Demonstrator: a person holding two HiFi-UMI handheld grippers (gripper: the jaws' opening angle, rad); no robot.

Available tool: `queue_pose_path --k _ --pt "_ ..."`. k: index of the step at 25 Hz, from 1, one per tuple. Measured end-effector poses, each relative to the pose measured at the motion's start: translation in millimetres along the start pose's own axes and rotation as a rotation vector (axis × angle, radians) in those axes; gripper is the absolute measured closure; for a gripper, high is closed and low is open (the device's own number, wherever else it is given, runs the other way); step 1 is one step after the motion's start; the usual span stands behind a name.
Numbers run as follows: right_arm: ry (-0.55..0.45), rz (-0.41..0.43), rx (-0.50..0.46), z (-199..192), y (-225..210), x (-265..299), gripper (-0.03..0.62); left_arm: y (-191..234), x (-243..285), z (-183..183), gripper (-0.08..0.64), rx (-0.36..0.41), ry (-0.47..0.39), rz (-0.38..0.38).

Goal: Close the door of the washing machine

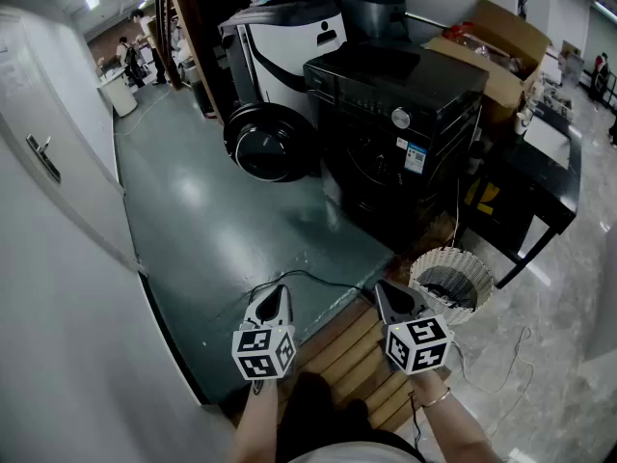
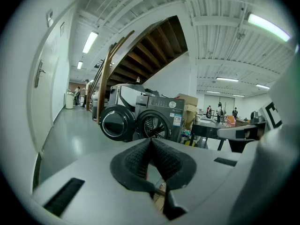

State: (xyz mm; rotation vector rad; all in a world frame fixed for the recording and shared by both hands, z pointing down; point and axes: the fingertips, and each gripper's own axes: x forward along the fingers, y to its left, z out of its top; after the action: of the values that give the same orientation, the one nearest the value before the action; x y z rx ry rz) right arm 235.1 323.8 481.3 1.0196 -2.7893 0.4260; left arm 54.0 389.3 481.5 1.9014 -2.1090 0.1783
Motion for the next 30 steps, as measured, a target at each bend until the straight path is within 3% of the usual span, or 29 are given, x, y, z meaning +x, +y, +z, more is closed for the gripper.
queue_pose_path --k 8,15,22,27,30 --pt "-0.024 0.022 -0.011 2.7 -3.3 -39.8 0.586 -28.4 -30.0 -14.7 0.538 -0.011 0.005 0.014" --pt "-0.038 0.034 0.026 0.9 -5.4 -48.1 0.586 -20.7 -39.0 -15.1 0.537 -0.035 -0.006 0.056" --pt "-0.038 0.041 0.034 3.7 -4.5 -22.4 0.584 2.3 -24.9 -7.6 0.528 -0.052 -0.014 0.08" --pt "-0.005 0.04 0.034 5.7 -9.8 10.8 0.584 27.7 4.0 -3.1 0.443 -0.064 -0.005 0.098" --pt "0.011 0.036 0.038 7.9 -15.1 39.2 0.584 46.2 28.4 -0.2 0.433 -0.073 0.006 0.095"
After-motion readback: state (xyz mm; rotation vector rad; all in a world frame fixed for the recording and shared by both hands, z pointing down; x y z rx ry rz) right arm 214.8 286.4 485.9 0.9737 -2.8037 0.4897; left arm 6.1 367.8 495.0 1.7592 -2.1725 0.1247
